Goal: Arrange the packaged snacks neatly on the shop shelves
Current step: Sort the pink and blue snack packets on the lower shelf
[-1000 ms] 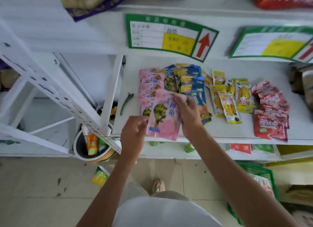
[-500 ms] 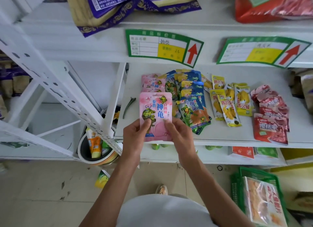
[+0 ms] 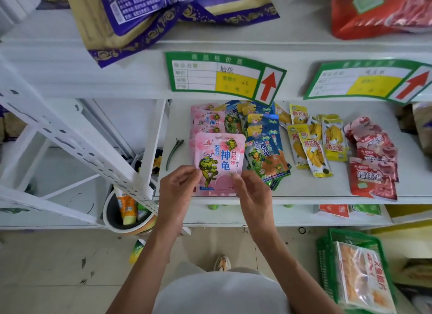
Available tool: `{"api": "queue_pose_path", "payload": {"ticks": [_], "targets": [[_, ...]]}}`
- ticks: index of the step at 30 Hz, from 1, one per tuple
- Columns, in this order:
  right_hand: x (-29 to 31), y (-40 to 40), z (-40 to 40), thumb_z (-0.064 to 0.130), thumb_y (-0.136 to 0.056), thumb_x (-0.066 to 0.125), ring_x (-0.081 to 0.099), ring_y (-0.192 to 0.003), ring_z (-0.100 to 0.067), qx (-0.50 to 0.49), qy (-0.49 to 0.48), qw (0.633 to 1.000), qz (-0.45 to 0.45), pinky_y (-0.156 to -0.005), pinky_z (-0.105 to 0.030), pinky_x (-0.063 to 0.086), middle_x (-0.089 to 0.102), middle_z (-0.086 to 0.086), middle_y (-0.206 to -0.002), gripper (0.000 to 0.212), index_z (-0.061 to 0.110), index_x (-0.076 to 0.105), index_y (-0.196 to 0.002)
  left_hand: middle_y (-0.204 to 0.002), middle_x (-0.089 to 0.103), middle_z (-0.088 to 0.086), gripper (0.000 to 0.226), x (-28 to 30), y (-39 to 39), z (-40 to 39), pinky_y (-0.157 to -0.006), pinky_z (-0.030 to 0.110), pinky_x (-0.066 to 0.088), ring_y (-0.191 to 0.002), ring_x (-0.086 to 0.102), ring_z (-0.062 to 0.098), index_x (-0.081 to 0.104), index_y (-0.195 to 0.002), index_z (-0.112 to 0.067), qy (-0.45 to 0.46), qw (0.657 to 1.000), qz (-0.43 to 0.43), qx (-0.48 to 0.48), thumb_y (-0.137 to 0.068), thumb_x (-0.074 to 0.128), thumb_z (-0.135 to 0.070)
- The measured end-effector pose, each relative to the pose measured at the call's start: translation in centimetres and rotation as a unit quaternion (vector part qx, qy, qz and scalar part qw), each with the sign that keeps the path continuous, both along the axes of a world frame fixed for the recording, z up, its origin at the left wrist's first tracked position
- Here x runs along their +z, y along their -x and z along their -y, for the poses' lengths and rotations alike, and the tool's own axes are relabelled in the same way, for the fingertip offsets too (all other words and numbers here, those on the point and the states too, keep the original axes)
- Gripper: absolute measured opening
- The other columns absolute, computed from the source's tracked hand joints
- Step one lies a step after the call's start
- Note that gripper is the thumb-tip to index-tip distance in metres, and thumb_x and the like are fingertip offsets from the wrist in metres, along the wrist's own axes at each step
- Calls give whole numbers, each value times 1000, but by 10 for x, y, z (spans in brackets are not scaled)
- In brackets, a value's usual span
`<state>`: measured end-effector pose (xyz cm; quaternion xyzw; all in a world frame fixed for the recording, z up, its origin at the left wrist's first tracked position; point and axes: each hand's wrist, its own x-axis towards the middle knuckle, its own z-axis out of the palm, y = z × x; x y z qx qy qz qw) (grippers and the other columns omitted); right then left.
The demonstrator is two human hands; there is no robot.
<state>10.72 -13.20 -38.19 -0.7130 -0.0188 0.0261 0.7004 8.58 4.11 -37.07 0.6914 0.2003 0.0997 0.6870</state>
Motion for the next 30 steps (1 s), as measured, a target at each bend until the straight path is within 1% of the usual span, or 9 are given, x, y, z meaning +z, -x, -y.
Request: {"api": "queue_pose_path", "payload": {"ticks": [3, 6, 10, 15, 18, 21, 23, 27, 30], "targets": [[5, -3, -1, 28, -106, 62, 56, -69, -8, -38, 44, 998, 31, -63, -26, 43, 66, 9, -76, 19, 17, 68, -92, -80, 76, 10, 15, 4, -3, -4, -85, 37, 61, -81, 73, 21, 77, -87, -6, -21, 999, -9, -50, -96, 66, -1], [9, -7, 1, 24, -105, 63, 55, -71, -9, -60, 33, 997, 47, -65, -28, 42, 66, 7, -76, 18, 15, 68, -90, -82, 77, 9, 12, 11, -5, -5, -82, 29, 61, -83, 74, 22, 76, -91, -4, -43, 995, 12, -84, -96, 66, 0], [11, -11, 0, 24, -103, 67, 62, -78, -7, -68, 43, 995, 53, -72, -24, 47, 73, 10, -84, 16, 16, 76, -93, -74, 75, -1, 10, 16, -14, -6, -67, 17, 53, -72, 72, 8, 73, -88, -7, -139, 987, 57, -63, -98, 70, -7], [6, -9, -21, 15, -99, 71, 65, -74, -16, -81, 126, 976, 157, -65, -35, 56, 70, 5, -84, 13, 12, 75, -87, -82, 77, -8, 8, 11, -15, 2, -75, 29, 62, -76, 74, 9, 78, -93, -12, -282, 952, 91, -69, -95, 72, -6], [8, -13, -19, 15, -98, 72, 65, -72, -13, -80, 113, 981, 135, -63, -26, 53, 71, 6, -82, 14, 16, 75, -85, -85, 78, -10, 6, 16, -14, -1, -72, 27, 62, -77, 75, 5, 79, -95, -12, -320, 939, 112, -52, -95, 74, -12], [14, -19, -7, 16, -98, 73, 62, -69, -5, -104, 50, 991, 72, -62, -15, 45, 72, 11, -77, 21, 24, 75, -78, -84, 79, -7, 8, 23, -13, -8, -70, 20, 59, -79, 76, 4, 79, -98, -7, -274, 953, 129, -12, -97, 73, -12], [17, -18, -7, 15, -98, 72, 62, -70, -3, -92, 18, 994, 48, -62, -19, 47, 72, 12, -76, 22, 25, 75, -78, -84, 78, -7, 9, 24, -13, -10, -70, 18, 58, -80, 76, 4, 79, -99, -6, -255, 959, 125, 3, -97, 73, -12], [17, -16, -10, 19, -100, 71, 60, -68, -15, -61, -14, 997, 47, -61, -43, 53, 73, 2, -76, 16, 13, 80, -89, -84, 77, -14, 2, 23, -13, -6, -76, 24, 60, -83, 75, 6, 76, -97, -15, -215, 970, 105, 40, -96, 75, -15], [15, -15, -8, 20, -100, 69, 63, -69, -28, -66, -23, 996, 50, -58, -41, 52, 73, -6, -75, 16, 16, 80, -89, -90, 77, -12, 10, 21, -10, -4, -83, 38, 62, -91, 76, 13, 74, -97, -22, -166, 981, 92, 46, -95, 76, -12]]}}
